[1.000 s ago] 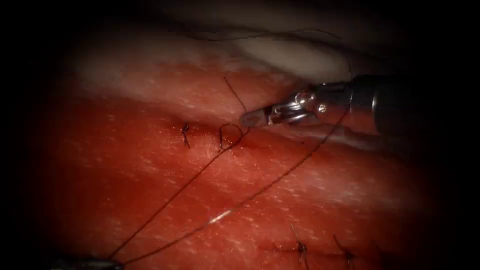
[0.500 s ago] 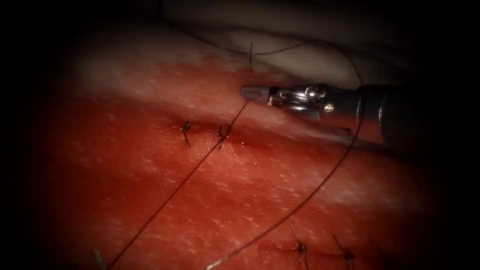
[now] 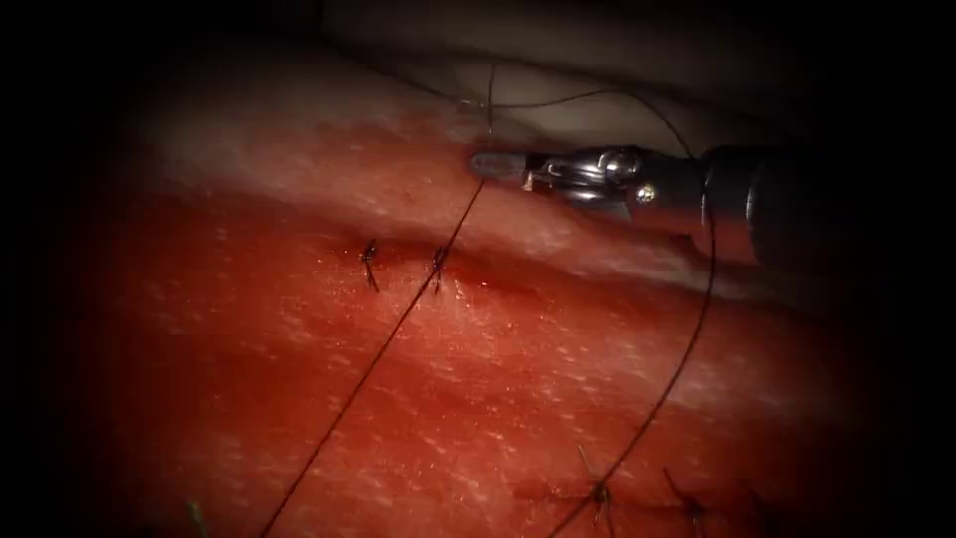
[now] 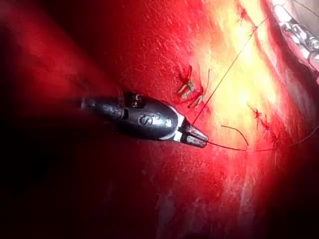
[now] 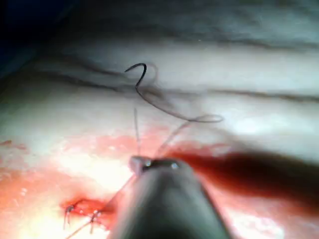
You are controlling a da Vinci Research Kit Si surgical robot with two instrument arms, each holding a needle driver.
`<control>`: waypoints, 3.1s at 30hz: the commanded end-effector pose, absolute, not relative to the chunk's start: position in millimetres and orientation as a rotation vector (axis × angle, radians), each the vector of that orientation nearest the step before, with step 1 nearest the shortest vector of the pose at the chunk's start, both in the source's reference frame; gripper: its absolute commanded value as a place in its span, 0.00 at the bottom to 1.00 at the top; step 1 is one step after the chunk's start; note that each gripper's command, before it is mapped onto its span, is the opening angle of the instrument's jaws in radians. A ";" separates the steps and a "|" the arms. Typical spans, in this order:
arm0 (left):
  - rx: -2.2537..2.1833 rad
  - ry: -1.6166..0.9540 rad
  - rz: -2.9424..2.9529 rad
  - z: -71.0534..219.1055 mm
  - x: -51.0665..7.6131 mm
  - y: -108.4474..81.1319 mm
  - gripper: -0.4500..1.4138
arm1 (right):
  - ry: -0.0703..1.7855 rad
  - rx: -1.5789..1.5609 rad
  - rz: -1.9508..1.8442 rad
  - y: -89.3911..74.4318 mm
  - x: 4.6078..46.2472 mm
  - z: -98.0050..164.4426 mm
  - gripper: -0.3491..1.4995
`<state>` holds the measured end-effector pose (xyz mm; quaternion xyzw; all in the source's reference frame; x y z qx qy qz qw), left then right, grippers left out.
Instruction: Wound Closure
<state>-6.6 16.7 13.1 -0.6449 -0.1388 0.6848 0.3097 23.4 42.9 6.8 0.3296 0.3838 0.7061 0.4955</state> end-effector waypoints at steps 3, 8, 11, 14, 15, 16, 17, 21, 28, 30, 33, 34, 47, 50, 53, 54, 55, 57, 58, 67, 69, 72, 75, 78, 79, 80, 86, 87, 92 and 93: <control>-1.713 -0.392 1.801 12.4 -7.6 14.8 0.05 | 0.924 0.796 1.706 43.4 24.4 7.3 0.00; -1.720 -0.413 1.797 11.8 -8.6 13.4 0.05 | 0.912 0.789 1.693 43.5 24.8 7.5 0.00; -1.726 -0.419 1.798 11.5 -8.9 13.1 0.05 | 0.910 0.778 1.693 43.8 24.7 7.6 0.00; -1.726 -0.420 1.798 11.5 -9.0 13.2 0.05 | 0.911 0.775 1.695 43.8 24.7 7.6 0.00; -1.725 -0.422 1.796 11.5 -9.2 13.5 0.05 | 0.939 0.793 1.688 43.6 24.8 7.5 0.00; -1.725 -0.425 1.794 11.5 -9.3 13.9 0.05 | 0.960 0.811 1.681 43.4 24.7 7.4 0.00; -1.725 -0.429 1.792 11.5 -9.3 14.2 0.05 | 0.993 0.825 1.663 43.3 24.7 7.2 0.00; -1.737 -0.433 1.786 11.4 -9.5 17.4 0.05 | 1.200 0.718 1.420 42.7 23.7 5.5 0.69; -1.749 -0.360 1.807 11.9 -7.8 27.0 0.05 | 1.276 0.425 1.047 40.1 19.5 2.5 0.89; -1.744 -0.356 1.798 11.9 -7.9 28.8 0.05 | 1.277 0.409 1.032 39.3 19.1 2.4 0.89; -1.781 -0.417 1.778 11.7 -9.6 31.9 0.05 | 1.274 0.381 1.018 37.8 19.6 1.9 0.86; -1.803 -0.453 1.764 11.3 -10.9 33.6 0.05 | 1.282 0.368 0.988 37.4 20.3 1.6 0.84; -1.909 -0.657 1.585 14.0 -18.9 48.7 0.05 | 1.417 0.342 0.955 37.2 26.4 -1.1 0.00; -1.898 -0.705 1.553 16.5 -19.8 50.3 0.05 | 1.430 0.337 0.930 37.5 27.9 -1.5 0.00; -1.894 -0.735 1.535 19.1 -20.2 51.8 0.05 | 1.442 0.325 0.888 37.4 30.1 -1.4 0.00; -1.893 -0.741 1.532 19.8 -20.2 52.1 0.05 | 1.445 0.326 0.879 37.4 30.4 -1.4 0.00; -1.900 -0.745 1.533 21.3 -20.2 53.0 0.05 | 1.453 0.326 0.855 37.2 31.1 -1.5 0.00; -1.909 -0.751 1.536 22.9 -20.1 53.8 0.05 | 1.461 0.331 0.834 37.0 31.5 -1.7 0.00; -1.914 -0.752 1.538 23.9 -20.0 54.3 0.05 | 1.465 0.339 0.828 36.8 31.7 -1.8 0.00; -1.947 -0.795 1.565 34.2 -20.0 54.1 0.05 | 1.530 0.342 0.785 35.4 33.0 -2.6 0.00; -1.951 -0.786 1.574 35.9 -19.9 54.3 0.05 | 1.533 0.335 0.773 35.2 33.5 -2.6 0.00; -1.953 -0.768 1.581 38.1 -19.5 54.8 0.05 | 1.539 0.343 0.764 34.9 34.2 -2.6 0.00; -1.961 -0.749 1.583 40.3 -19.1 55.4 0.05 | 1.546 0.345 0.749 34.3 35.4 -2.5 0.00; -1.970 -0.742 1.583 41.5 -18.9 55.6 0.05 | 1.556 0.344 0.730 34.1 36.1 -2.7 0.00; -1.973 -0.737 1.586 42.3 -18.7 55.7 0.05 | 1.566 0.343 0.721 33.9 36.5 -2.8 0.00; -1.970 -0.731 1.588 42.6 -18.6 55.7 0.05 | 1.568 0.347 0.718 33.8 36.7 -2.8 0.00; -1.959 -0.717 1.596 44.1 -18.1 55.9 0.05 | 1.608 0.368 0.675 33.4 38.1 -2.8 0.00; -1.957 -0.714 1.597 44.3 -18.0 56.0 0.05 | 1.619 0.383 0.665 33.4 38.3 -2.9 0.00; -1.960 -0.712 1.606 45.4 -17.6 56.1 0.05 | 1.694 0.408 0.639 33.9 38.1 -4.4 0.00; -1.962 -0.711 1.610 45.7 -17.4 55.9 0.05 | 1.709 0.407 0.643 34.1 37.9 -4.9 0.00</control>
